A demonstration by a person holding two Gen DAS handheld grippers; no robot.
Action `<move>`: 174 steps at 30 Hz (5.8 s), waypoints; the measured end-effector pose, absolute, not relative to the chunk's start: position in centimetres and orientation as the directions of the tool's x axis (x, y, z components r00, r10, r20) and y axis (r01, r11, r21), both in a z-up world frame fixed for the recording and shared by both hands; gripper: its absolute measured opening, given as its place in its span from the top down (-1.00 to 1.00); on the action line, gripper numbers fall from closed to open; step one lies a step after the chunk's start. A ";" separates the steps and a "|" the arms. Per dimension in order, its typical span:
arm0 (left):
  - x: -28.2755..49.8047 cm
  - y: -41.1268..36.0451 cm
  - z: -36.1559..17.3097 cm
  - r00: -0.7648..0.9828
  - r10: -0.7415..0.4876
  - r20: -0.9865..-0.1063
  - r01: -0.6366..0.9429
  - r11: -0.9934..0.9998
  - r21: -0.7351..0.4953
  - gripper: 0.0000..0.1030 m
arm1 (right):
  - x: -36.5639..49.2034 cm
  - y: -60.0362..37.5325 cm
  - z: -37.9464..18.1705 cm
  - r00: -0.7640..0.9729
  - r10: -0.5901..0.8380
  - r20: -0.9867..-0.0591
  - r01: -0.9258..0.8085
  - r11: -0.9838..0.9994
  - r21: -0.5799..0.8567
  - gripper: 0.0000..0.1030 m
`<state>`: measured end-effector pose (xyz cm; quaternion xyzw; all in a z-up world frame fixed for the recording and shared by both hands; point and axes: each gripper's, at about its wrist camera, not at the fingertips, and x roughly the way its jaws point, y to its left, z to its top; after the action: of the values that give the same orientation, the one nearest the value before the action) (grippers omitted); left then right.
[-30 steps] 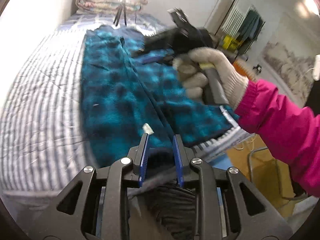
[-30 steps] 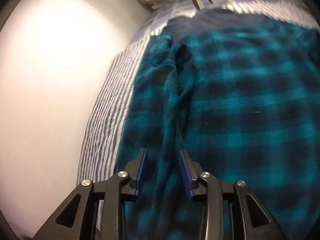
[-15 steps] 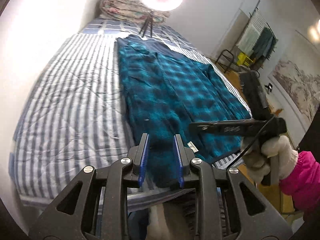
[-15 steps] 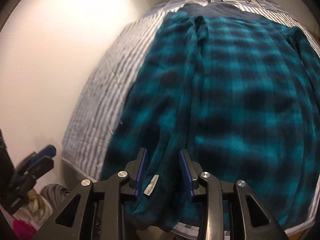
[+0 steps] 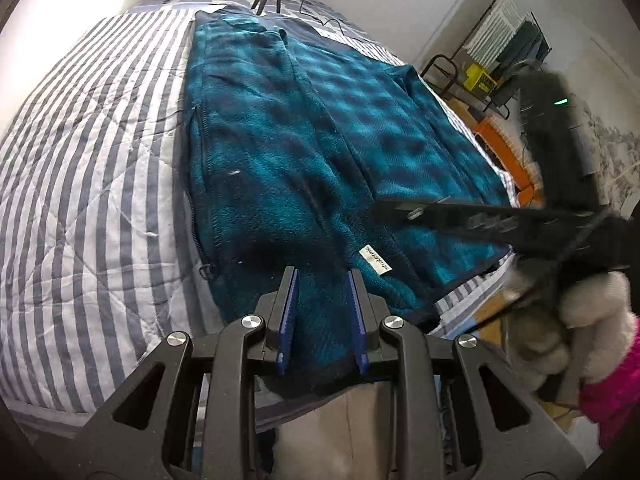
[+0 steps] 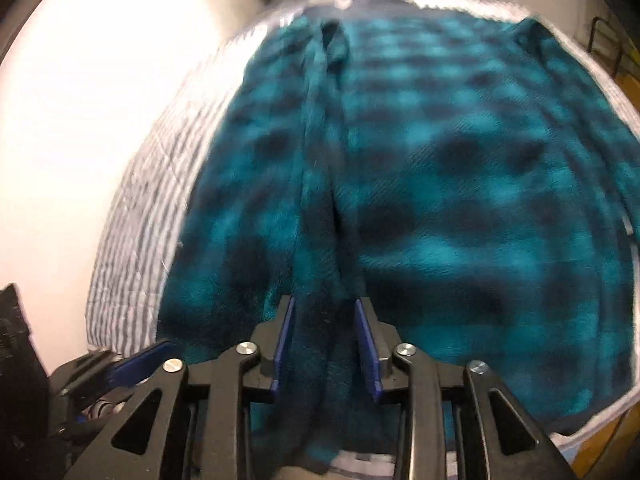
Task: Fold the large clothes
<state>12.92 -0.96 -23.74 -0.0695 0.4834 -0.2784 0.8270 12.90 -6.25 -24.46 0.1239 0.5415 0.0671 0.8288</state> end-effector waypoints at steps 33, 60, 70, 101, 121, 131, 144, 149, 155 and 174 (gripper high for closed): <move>10.1 -7.5 -16.9 0.456 -0.492 -0.741 0.423 0.853 -0.306 0.55 | 2.1 -44.9 -22.0 0.548 -0.014 -0.836 0.501 0.806 0.315 -0.44; 10.9 -8.2 -16.4 0.438 -0.558 -0.704 0.415 0.821 -0.392 0.55 | 5.4 -33.7 -15.6 0.644 0.203 -0.738 0.154 0.910 0.385 0.90; 12.3 -8.1 -17.5 0.412 -0.597 -0.688 0.360 0.800 -0.479 0.55 | 7.9 -21.2 -19.6 0.479 0.347 -0.806 -0.217 0.937 0.274 0.90; 16.5 -21.6 -24.4 0.142 -0.664 -0.734 0.496 0.690 -0.527 0.96 | 22.1 -36.8 -18.2 0.575 0.361 -0.734 0.043 0.883 0.468 -0.06; 15.7 -21.8 -23.3 0.150 -0.681 -0.717 0.549 0.661 -0.512 0.99 | 38.9 -40.0 -23.7 0.535 0.193 -0.822 0.305 0.863 0.402 0.18; 15.9 -21.7 -23.6 0.144 -0.687 -0.712 0.546 0.655 -0.522 1.00 | 38.2 -37.8 -20.8 0.529 0.108 -0.842 0.257 0.925 0.280 1.00; 15.2 -20.9 -24.3 0.106 -0.708 -0.698 0.517 0.639 -0.569 1.00 | 41.4 -23.4 -16.7 0.564 0.041 -0.825 -0.072 0.997 0.000 1.00; 15.8 -20.5 -25.6 0.090 -0.701 -0.708 0.475 0.655 -0.588 1.00 | 43.7 -19.8 -21.6 0.496 0.043 -0.867 -0.139 0.990 -0.031 1.00; 16.4 -21.1 -26.8 0.068 -0.686 -0.724 0.443 0.671 -0.594 1.00 | 44.6 -19.6 -26.6 0.414 0.081 -0.907 -0.150 0.988 0.020 0.99; 15.1 -20.9 -25.7 0.106 -0.676 -0.729 0.438 0.690 -0.576 1.00 | 25.1 -33.9 -21.3 0.405 0.361 -0.840 -0.015 0.921 0.389 0.14</move>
<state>15.09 -20.89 -25.75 -0.1079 0.5509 -0.3787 0.7358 25.08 -33.86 -21.30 0.1622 0.5334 0.1143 0.8222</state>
